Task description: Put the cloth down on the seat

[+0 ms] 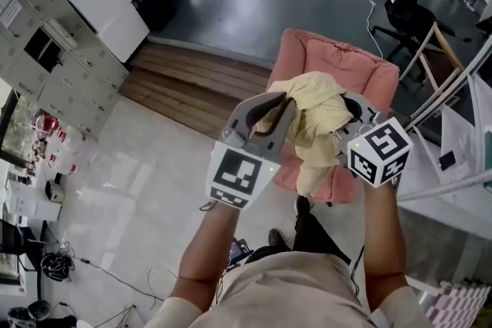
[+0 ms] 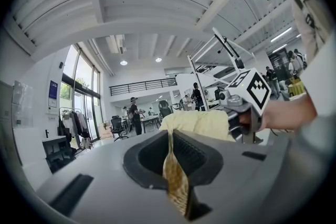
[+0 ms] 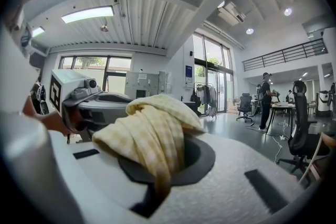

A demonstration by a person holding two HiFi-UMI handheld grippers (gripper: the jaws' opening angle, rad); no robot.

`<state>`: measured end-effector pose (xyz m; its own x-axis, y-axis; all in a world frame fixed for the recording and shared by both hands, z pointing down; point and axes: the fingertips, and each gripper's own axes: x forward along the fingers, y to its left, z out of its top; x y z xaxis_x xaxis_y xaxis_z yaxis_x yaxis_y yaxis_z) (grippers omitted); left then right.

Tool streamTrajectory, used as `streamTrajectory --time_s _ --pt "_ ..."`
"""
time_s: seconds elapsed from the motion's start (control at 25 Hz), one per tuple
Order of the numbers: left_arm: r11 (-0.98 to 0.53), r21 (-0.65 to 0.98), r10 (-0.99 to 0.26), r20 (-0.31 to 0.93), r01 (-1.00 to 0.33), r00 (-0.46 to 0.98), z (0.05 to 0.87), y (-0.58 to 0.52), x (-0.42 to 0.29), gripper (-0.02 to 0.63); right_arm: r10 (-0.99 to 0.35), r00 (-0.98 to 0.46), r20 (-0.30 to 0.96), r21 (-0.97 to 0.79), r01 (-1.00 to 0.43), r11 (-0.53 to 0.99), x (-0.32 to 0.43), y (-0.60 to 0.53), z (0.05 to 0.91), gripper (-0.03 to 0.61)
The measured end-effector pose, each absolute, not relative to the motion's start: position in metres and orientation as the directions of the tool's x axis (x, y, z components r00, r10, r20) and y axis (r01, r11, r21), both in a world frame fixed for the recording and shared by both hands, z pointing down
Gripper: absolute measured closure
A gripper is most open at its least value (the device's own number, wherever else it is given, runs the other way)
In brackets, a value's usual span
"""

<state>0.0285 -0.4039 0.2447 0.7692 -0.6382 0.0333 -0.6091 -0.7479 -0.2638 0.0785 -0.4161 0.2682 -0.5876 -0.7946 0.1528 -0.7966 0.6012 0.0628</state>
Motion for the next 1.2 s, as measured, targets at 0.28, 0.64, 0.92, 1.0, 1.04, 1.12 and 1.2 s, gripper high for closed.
streamTrajectory --time_s 0.28,0.64,0.92,1.0,1.04,1.12,1.2 --pt "-0.725 -0.25 -0.676 0.076 -0.642 0.733 0.27 -0.455 0.012 0.584 -0.757 -0.624 0.192 0.053 -0.764 0.643 0.062 -0.468 0.296 0.58" --pt "-0.691 -0.224 -0.719 0.107 -0.687 0.687 0.317 -0.535 0.013 0.584 -0.703 -0.671 0.233 0.025 -0.719 0.695 0.064 -0.549 0.346 0.58" --pt "-0.667 -0.183 -0.745 0.167 -0.722 0.646 0.363 -0.592 0.003 0.584 -0.666 -0.694 0.273 0.005 -0.692 0.722 0.054 -0.606 0.391 0.58" --pt "-0.661 -0.176 -0.75 0.182 -0.73 0.635 0.381 -0.605 0.004 0.584 -0.657 -0.699 0.283 0.002 -0.684 0.729 0.056 -0.62 0.41 0.58" --pt "-0.658 -0.171 -0.753 0.19 -0.734 0.63 0.39 -0.611 0.004 0.584 -0.651 -0.702 0.288 -0.001 -0.68 0.733 0.055 -0.625 0.419 0.58" --pt "-0.653 -0.164 -0.756 0.203 -0.739 0.622 0.405 -0.624 -0.001 0.584 -0.64 -0.711 0.292 -0.007 -0.671 0.741 0.05 -0.638 0.433 0.58" --pt "-0.649 -0.161 -0.759 0.21 -0.743 0.617 0.417 -0.64 -0.006 0.584 -0.63 -0.72 0.291 -0.013 -0.662 0.75 0.045 -0.655 0.444 0.58"
